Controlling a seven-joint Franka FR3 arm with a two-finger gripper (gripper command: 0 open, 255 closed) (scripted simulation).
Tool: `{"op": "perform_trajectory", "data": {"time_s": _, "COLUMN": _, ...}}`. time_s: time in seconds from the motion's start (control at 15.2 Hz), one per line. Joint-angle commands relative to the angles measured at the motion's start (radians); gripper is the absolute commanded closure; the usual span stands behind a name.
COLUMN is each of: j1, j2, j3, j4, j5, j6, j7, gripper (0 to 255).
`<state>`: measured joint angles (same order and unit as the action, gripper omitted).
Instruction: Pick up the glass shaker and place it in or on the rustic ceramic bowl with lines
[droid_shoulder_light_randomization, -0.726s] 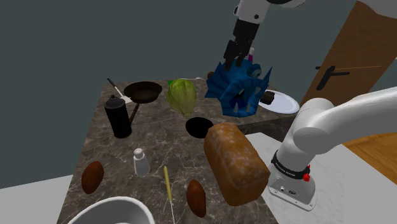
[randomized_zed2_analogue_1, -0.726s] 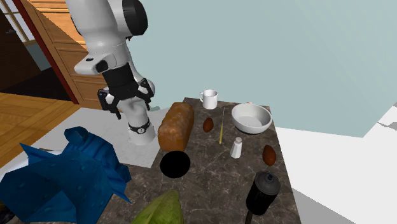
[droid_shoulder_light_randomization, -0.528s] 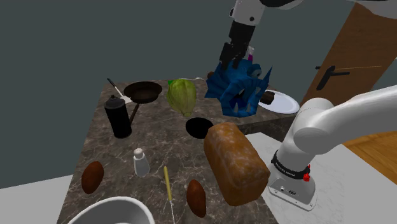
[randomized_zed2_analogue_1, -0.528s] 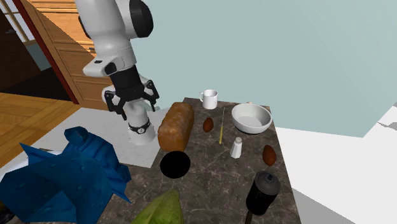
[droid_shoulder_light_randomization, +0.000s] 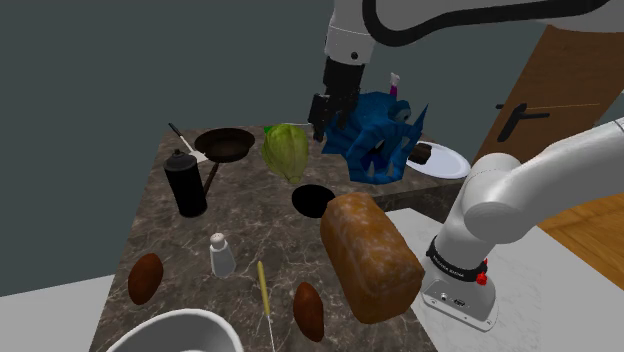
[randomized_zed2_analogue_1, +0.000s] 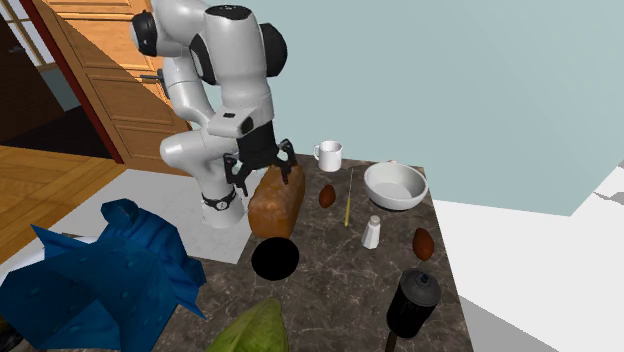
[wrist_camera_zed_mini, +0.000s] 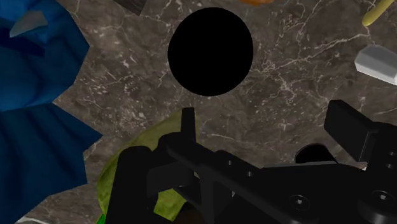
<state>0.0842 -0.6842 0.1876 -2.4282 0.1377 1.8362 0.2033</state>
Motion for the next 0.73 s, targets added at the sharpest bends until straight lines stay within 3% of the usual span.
{"op": "perform_trajectory", "data": {"time_s": 0.0, "j1": 0.009, "j2": 0.046, "j3": 0.046, "j4": 0.014, "j5": 0.009, "j6": 0.030, "j7": 0.045, "gripper": 0}}
{"op": "perform_trajectory", "data": {"time_s": 0.66, "j1": 0.024, "j2": 0.344, "j3": 0.279, "j4": 0.143, "j5": -0.028, "j6": 0.169, "j7": 0.298, "gripper": 0}}
